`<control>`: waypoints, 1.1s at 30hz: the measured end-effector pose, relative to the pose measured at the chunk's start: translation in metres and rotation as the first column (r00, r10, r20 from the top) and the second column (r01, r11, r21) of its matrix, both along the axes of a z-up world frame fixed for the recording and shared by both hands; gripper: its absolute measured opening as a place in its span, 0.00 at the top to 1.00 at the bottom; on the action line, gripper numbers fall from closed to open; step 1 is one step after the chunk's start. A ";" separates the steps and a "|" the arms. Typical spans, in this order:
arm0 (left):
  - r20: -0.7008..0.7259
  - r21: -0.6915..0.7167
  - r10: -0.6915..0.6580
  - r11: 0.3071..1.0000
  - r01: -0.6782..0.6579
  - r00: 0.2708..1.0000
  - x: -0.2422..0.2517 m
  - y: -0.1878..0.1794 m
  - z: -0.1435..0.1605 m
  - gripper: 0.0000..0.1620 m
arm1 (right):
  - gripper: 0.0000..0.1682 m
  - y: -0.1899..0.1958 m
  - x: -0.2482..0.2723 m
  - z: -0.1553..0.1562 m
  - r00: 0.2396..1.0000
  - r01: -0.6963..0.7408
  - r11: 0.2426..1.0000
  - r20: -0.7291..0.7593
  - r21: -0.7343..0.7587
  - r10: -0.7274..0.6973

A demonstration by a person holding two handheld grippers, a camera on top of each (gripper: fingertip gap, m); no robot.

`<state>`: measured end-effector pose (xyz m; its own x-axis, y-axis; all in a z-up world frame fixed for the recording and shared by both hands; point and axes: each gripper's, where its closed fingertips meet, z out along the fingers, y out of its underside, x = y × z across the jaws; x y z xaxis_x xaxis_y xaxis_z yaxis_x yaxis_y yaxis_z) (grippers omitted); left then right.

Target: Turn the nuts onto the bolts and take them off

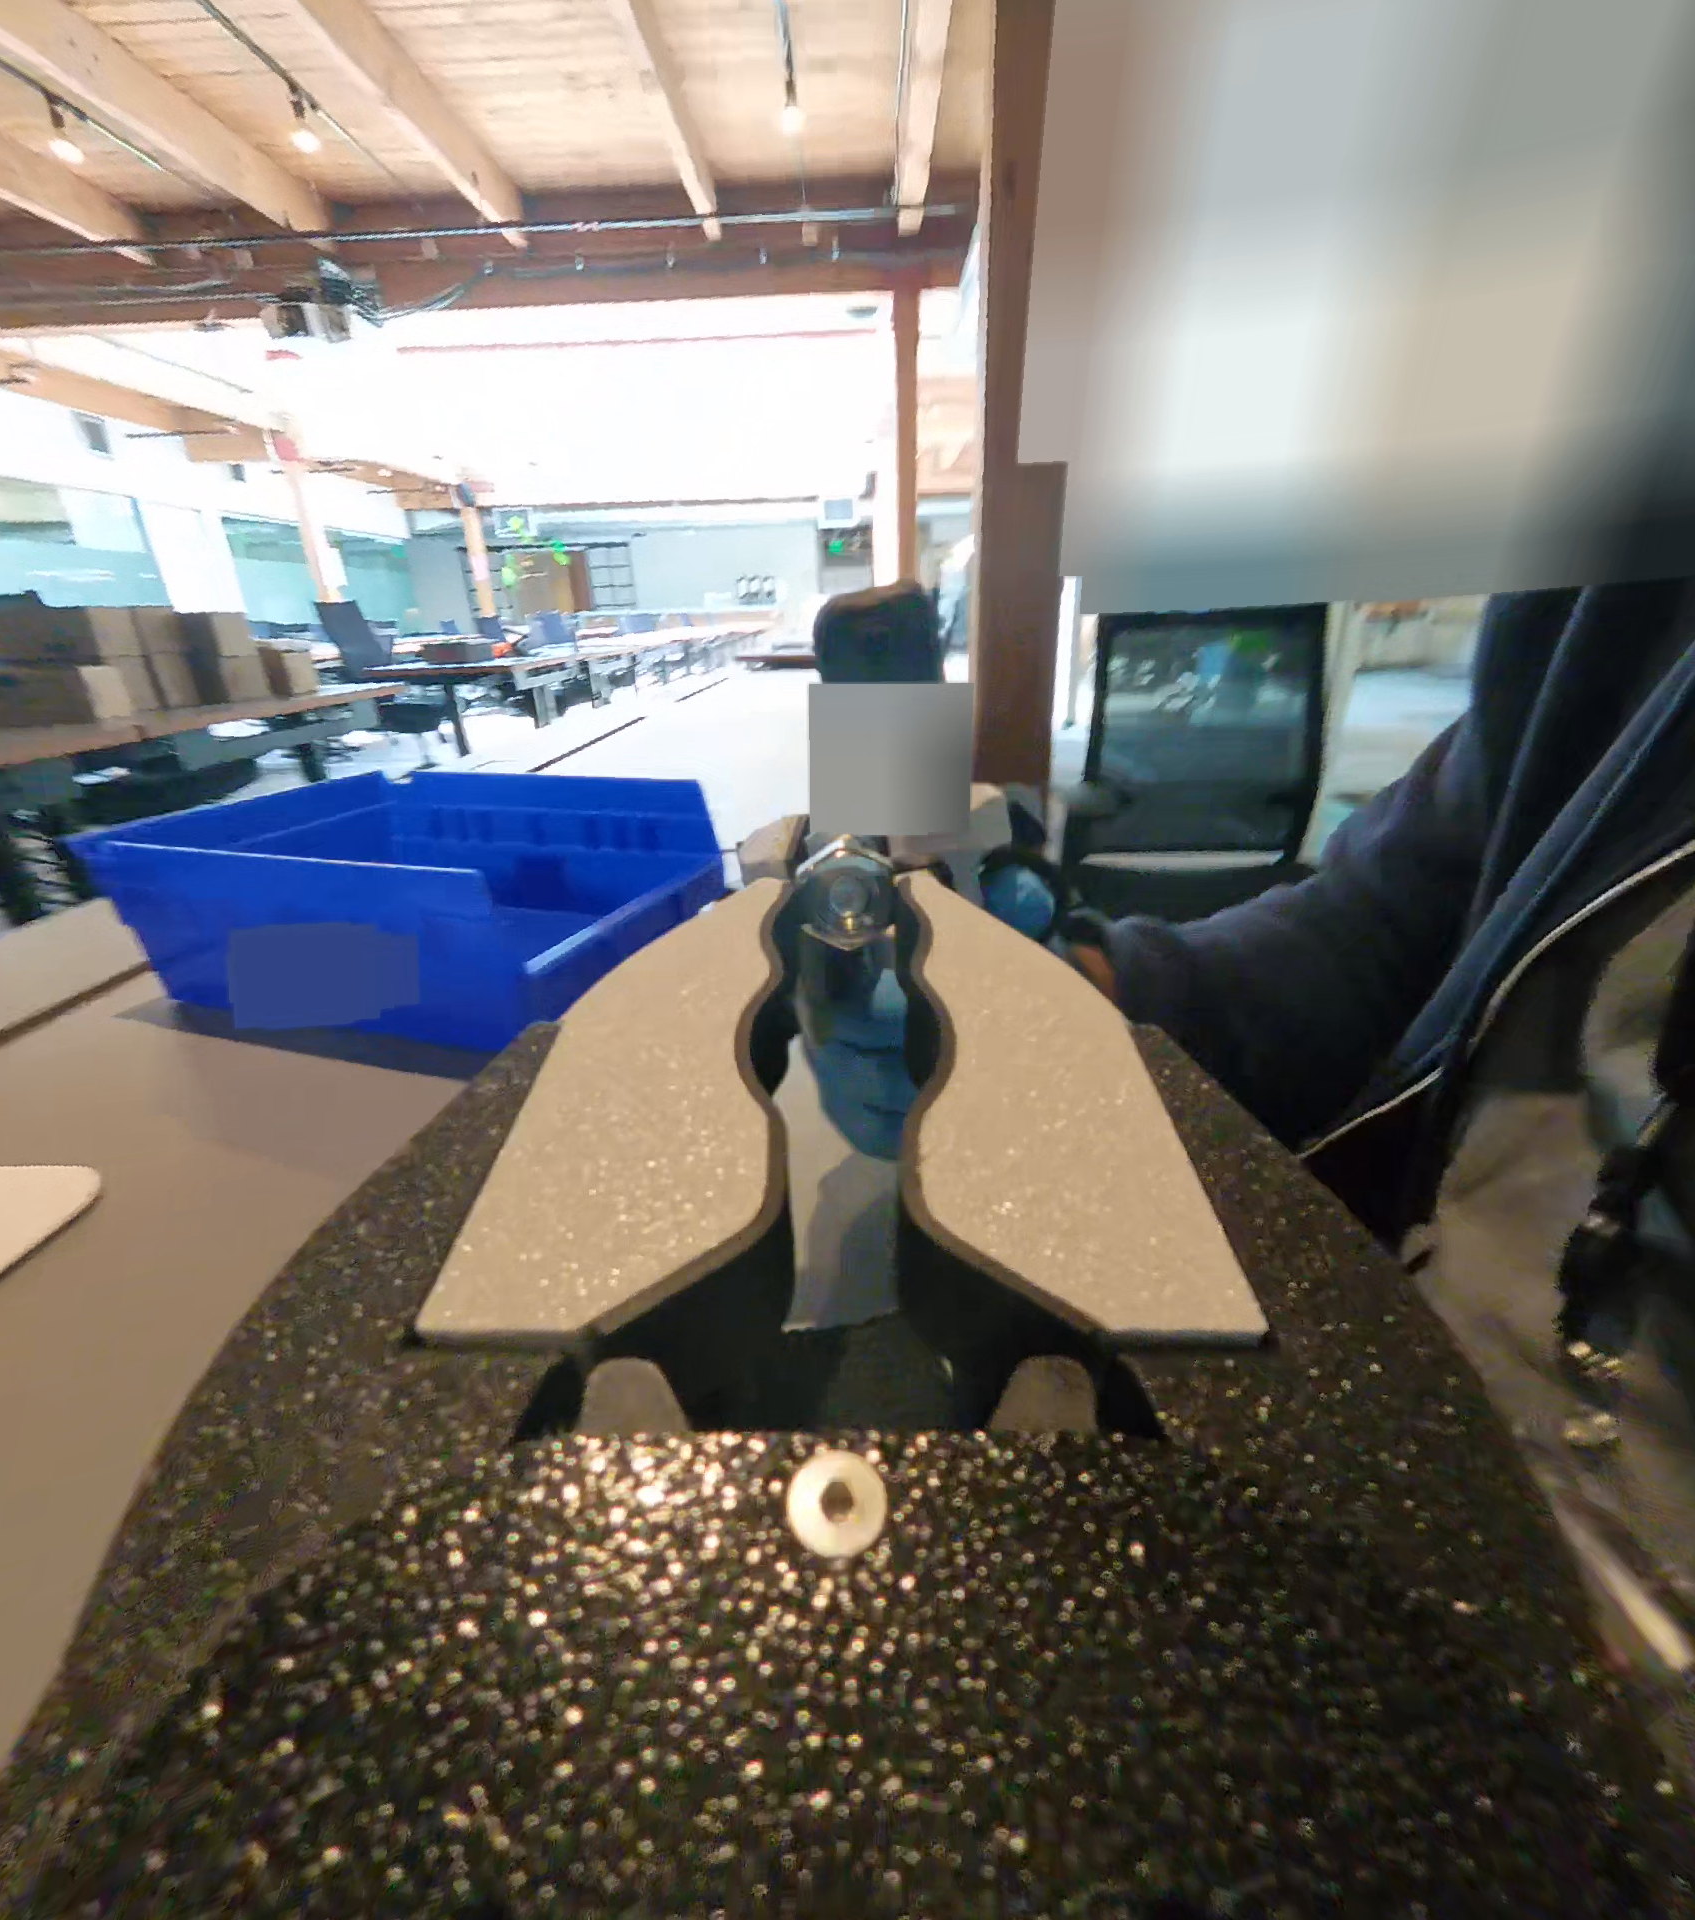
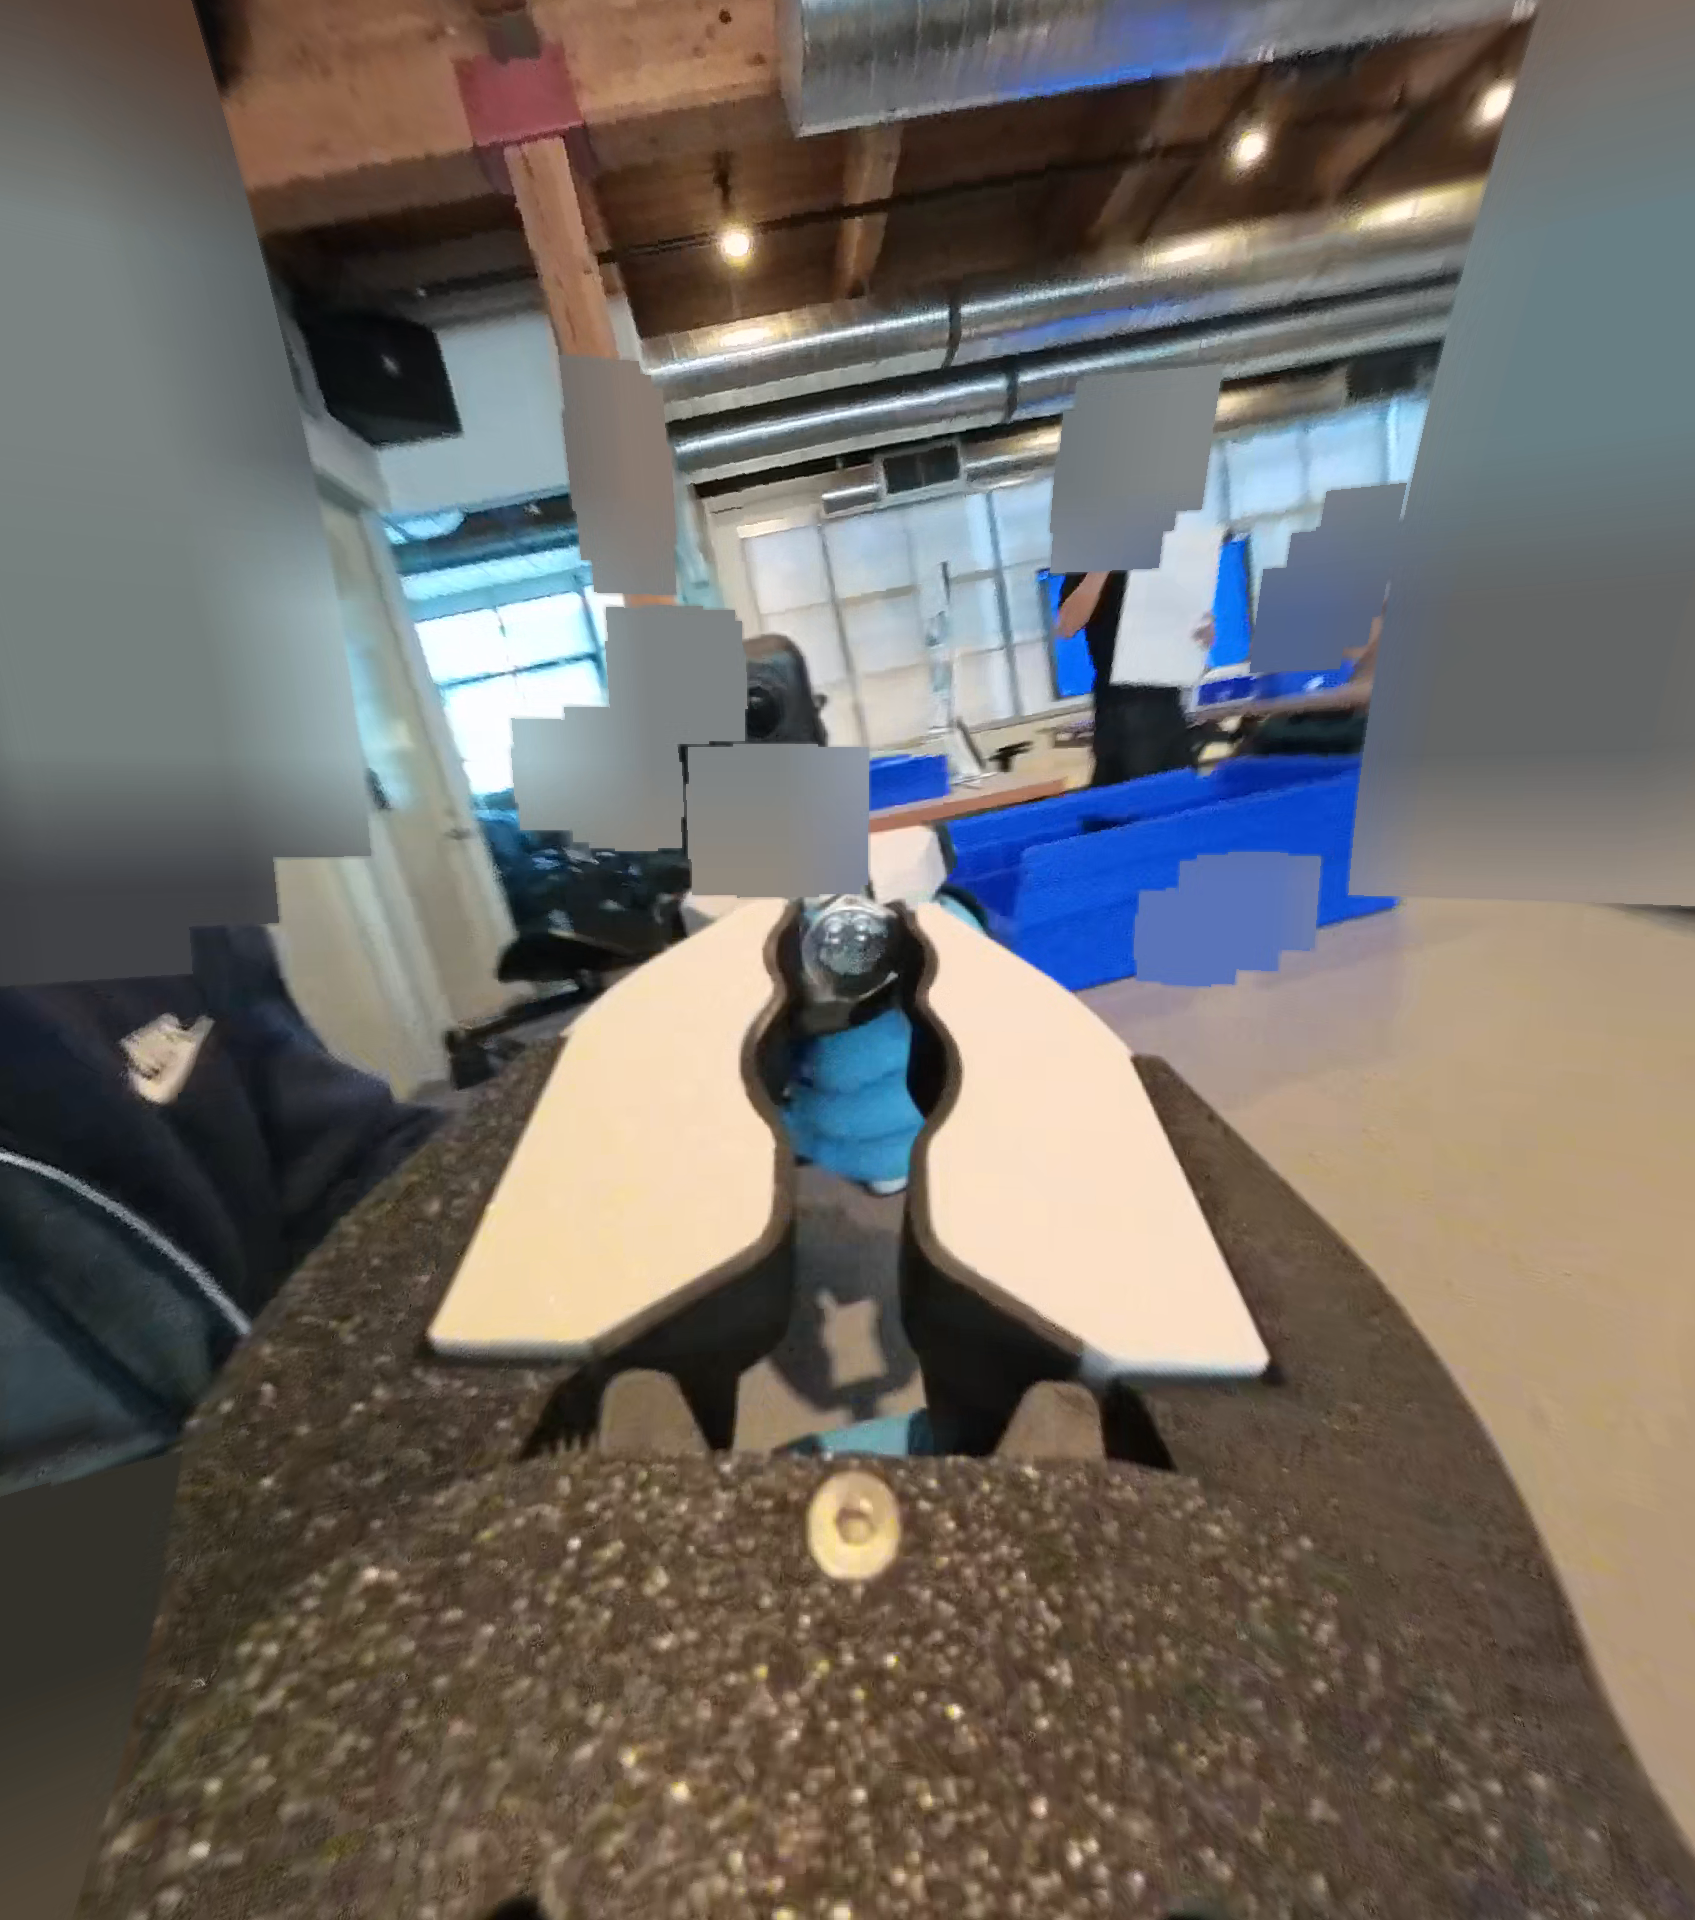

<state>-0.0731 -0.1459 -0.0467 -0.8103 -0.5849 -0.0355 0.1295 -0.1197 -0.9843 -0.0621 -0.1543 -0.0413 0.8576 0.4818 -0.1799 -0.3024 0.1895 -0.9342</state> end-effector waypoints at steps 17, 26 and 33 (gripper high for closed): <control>0.140 0.216 0.157 0.959 -0.185 0.978 0.007 0.003 -0.013 0.90 | 0.89 0.004 0.007 -0.014 0.937 -0.217 0.969 -0.304 -0.121 0.172; 0.002 0.075 0.087 0.993 -0.087 0.996 0.006 0.003 -0.010 0.90 | 0.89 0.004 0.004 -0.014 0.982 -0.115 0.986 -0.163 -0.119 0.094; 0.132 0.268 0.150 0.946 -0.181 0.980 0.005 0.004 -0.022 0.90 | 0.90 0.006 0.003 -0.025 0.948 -0.213 0.953 -0.282 -0.214 0.149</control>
